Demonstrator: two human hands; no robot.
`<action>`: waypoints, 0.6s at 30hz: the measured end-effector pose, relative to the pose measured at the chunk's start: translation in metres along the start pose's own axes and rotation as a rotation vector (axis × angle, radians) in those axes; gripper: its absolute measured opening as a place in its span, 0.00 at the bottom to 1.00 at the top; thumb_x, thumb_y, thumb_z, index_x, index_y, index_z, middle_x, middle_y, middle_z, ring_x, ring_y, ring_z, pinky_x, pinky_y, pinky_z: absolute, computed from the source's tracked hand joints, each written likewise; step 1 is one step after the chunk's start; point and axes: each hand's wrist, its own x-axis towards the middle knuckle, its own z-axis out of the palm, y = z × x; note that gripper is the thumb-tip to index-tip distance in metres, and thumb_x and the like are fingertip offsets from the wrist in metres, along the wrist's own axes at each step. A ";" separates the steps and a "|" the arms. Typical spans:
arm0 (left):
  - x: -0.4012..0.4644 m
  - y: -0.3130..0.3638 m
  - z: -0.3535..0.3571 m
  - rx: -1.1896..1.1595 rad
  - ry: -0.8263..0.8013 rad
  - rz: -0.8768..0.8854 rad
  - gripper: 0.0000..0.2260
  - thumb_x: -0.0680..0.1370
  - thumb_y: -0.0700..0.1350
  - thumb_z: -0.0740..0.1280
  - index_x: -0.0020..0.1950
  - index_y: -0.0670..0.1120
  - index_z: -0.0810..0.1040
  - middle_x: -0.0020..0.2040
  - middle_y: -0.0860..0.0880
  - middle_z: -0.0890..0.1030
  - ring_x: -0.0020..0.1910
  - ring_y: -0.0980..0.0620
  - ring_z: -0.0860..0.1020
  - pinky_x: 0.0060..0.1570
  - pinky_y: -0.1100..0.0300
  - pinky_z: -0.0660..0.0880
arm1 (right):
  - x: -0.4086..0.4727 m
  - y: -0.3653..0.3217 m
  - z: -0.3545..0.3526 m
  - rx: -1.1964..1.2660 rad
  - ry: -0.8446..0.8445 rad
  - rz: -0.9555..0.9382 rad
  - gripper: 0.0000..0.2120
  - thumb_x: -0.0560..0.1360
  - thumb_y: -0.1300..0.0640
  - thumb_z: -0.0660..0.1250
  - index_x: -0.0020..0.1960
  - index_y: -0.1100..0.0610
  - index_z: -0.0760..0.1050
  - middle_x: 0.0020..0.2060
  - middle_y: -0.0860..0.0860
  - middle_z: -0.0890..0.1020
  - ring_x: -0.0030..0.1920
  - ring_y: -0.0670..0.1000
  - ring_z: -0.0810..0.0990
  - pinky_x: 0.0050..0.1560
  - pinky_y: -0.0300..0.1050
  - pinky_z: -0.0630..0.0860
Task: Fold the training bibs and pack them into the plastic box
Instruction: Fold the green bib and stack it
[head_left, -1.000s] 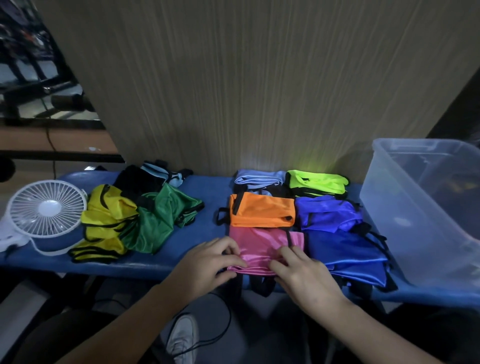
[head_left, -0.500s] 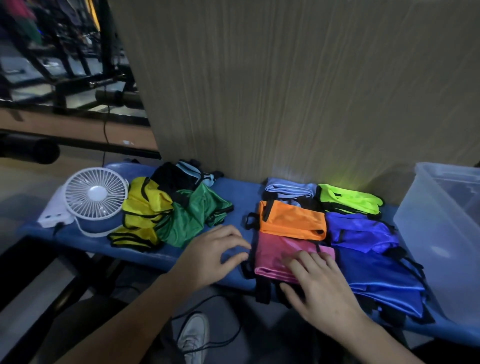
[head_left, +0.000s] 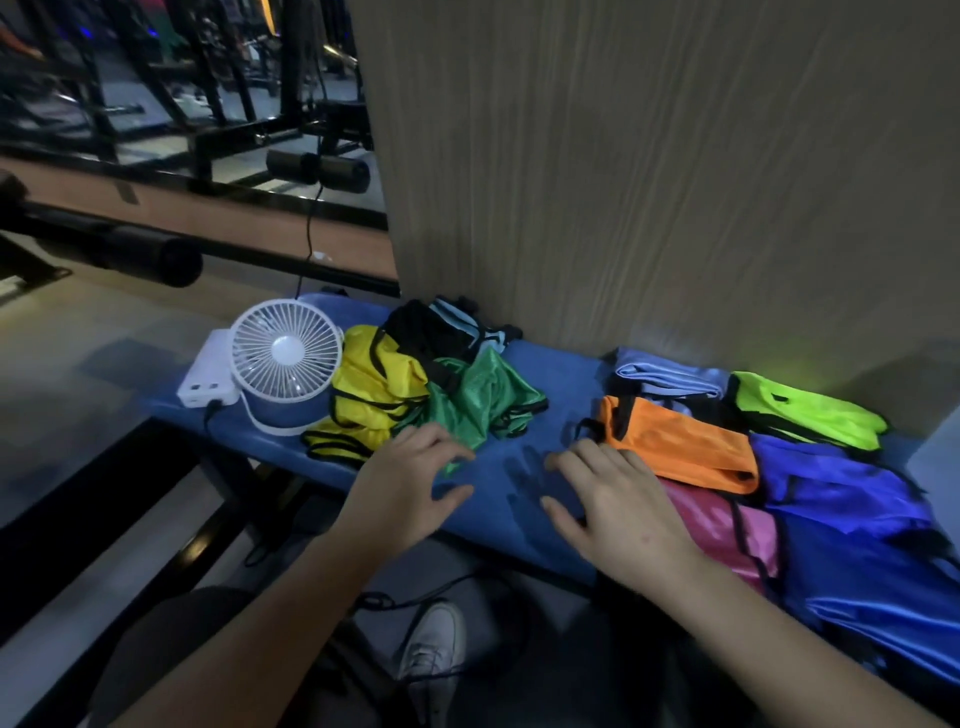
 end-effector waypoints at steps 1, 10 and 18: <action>0.000 -0.004 0.000 0.006 -0.007 -0.033 0.16 0.75 0.52 0.74 0.61 0.52 0.80 0.54 0.55 0.76 0.52 0.53 0.75 0.49 0.61 0.73 | 0.011 -0.004 0.002 0.002 -0.011 0.002 0.18 0.76 0.41 0.57 0.57 0.51 0.75 0.48 0.49 0.76 0.49 0.55 0.78 0.50 0.52 0.73; 0.014 -0.022 0.005 0.122 -0.039 -0.185 0.23 0.72 0.48 0.76 0.66 0.53 0.77 0.59 0.55 0.75 0.57 0.50 0.73 0.55 0.54 0.74 | 0.097 -0.015 0.027 -0.007 -0.139 -0.005 0.33 0.73 0.46 0.71 0.74 0.46 0.63 0.72 0.55 0.62 0.69 0.59 0.67 0.63 0.55 0.71; 0.027 -0.028 0.011 0.200 -0.008 -0.245 0.06 0.74 0.50 0.75 0.50 0.53 0.85 0.50 0.56 0.79 0.50 0.49 0.74 0.49 0.57 0.70 | 0.113 -0.026 0.050 -0.016 -0.285 -0.036 0.27 0.74 0.43 0.66 0.72 0.42 0.66 0.72 0.57 0.62 0.71 0.61 0.64 0.69 0.59 0.65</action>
